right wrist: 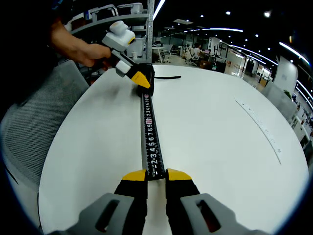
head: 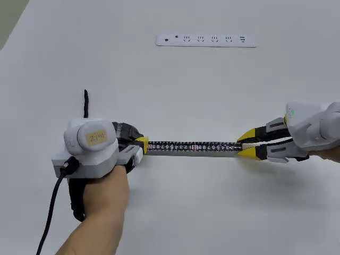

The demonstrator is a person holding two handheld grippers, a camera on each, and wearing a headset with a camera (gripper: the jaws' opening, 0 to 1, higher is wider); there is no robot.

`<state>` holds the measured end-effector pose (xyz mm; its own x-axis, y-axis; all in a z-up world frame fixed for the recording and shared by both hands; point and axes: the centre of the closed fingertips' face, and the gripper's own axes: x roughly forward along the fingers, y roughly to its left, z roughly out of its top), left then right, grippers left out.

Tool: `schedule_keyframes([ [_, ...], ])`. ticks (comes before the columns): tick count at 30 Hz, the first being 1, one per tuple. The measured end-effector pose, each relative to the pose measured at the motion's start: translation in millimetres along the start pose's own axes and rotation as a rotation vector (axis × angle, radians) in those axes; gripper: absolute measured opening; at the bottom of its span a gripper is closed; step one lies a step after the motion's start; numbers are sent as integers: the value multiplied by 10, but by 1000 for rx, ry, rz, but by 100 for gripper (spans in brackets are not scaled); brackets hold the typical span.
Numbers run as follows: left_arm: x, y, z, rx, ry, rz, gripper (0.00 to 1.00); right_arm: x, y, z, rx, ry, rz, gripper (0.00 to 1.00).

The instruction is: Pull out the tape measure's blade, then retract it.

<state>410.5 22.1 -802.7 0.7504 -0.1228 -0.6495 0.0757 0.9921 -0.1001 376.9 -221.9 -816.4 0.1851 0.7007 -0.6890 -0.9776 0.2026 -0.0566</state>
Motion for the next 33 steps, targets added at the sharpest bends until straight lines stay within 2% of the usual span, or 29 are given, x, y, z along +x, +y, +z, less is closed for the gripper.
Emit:
schedule_keyframes([
  [33,11,18,9,-4,3,-6,62,204,32,209,-8,-22,17,12],
])
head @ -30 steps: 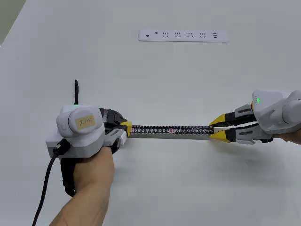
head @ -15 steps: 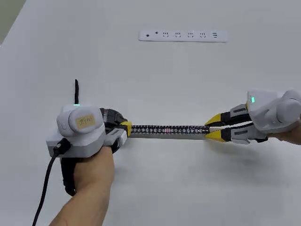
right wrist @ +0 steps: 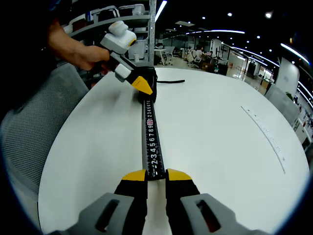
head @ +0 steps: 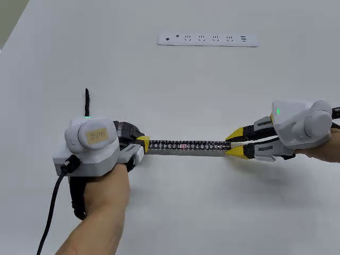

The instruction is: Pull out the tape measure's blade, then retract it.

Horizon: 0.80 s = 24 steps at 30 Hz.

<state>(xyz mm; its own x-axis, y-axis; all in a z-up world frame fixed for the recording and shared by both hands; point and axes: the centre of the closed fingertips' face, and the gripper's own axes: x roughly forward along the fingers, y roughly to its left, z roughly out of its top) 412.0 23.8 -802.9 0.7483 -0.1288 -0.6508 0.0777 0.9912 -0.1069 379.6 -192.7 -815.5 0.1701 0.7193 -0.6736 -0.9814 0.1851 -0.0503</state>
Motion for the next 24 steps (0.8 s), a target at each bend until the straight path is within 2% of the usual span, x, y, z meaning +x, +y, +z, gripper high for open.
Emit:
schedule_keyframes([
  [24,9,-1,0,-2,0,-4,62,175,6,132,-13,-11,8,12],
])
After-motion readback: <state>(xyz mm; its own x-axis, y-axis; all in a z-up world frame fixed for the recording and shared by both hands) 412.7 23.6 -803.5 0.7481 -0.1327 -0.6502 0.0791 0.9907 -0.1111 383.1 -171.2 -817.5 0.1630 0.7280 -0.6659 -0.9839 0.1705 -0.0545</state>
